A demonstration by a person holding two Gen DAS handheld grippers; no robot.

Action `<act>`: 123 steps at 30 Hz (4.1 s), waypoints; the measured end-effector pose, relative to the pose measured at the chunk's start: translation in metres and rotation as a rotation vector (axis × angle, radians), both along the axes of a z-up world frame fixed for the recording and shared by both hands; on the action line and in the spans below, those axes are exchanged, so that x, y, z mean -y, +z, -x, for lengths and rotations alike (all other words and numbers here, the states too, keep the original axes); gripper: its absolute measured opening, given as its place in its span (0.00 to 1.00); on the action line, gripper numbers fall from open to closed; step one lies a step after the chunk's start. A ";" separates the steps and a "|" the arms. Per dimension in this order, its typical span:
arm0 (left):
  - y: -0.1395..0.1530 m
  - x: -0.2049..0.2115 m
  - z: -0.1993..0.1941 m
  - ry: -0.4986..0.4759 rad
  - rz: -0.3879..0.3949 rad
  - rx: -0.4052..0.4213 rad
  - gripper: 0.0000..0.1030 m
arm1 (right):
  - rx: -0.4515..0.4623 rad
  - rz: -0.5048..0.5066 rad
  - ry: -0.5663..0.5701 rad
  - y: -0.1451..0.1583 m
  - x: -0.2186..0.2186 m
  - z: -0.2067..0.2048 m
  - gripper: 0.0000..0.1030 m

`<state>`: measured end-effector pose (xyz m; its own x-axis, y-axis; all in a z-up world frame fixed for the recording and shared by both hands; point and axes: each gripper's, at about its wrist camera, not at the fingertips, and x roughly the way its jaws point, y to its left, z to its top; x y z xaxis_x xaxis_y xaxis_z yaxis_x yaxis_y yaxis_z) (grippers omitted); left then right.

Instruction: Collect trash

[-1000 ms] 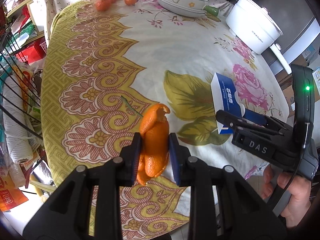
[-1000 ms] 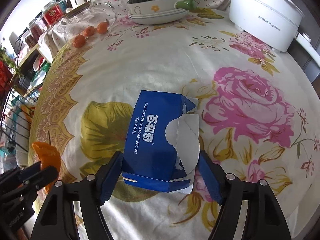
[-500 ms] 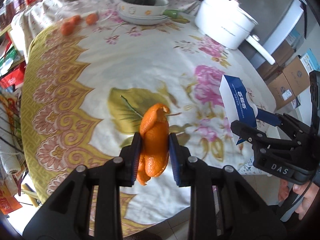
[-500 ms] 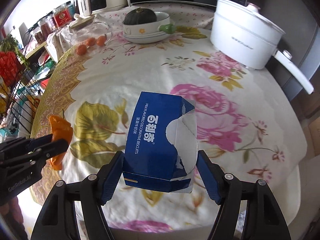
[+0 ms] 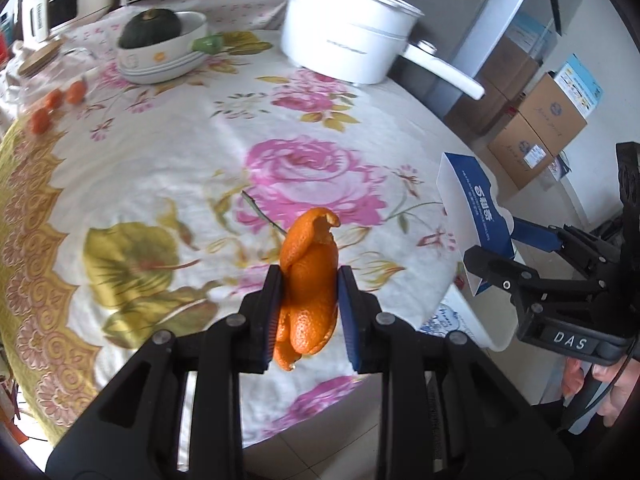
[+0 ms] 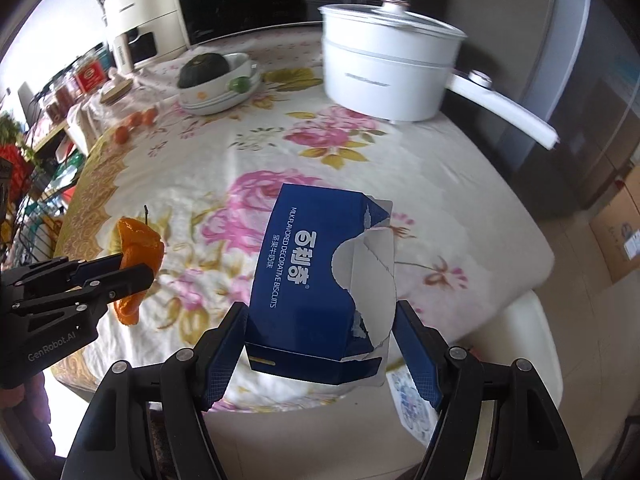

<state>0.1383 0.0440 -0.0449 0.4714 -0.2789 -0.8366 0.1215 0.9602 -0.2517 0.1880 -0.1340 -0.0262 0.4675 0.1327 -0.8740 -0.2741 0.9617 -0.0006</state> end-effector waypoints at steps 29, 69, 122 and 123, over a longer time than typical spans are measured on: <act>-0.023 0.243 -0.012 -0.336 0.057 -0.043 0.29 | -0.090 -0.055 -0.337 -0.027 0.253 0.047 0.72; 0.012 0.167 0.042 -0.155 -0.152 0.044 0.99 | -0.053 -0.066 -0.297 0.000 0.224 0.078 0.83; 0.076 0.091 0.168 0.277 -0.194 0.308 0.99 | 0.320 -0.029 -0.094 0.073 0.116 0.192 0.96; 0.076 0.091 0.168 0.279 -0.193 0.310 0.99 | 0.321 -0.030 -0.095 0.073 0.116 0.192 0.96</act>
